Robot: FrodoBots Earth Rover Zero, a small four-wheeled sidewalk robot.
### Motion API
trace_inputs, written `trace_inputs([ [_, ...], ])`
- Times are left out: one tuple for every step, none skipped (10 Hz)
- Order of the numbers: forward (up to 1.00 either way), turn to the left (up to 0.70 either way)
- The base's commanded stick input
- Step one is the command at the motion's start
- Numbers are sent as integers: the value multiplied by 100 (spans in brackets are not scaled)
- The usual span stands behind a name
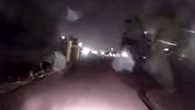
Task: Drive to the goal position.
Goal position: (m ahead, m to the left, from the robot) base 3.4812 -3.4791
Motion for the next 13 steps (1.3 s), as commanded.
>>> trace_inputs([
  [50,0],
  [50,0],
  [50,0],
  [50,0],
  [50,0],
  [50,0],
  [50,0],
  [50,0],
  [50,0],
  [50,0],
  [50,0],
  [50,0],
  [50,0],
])
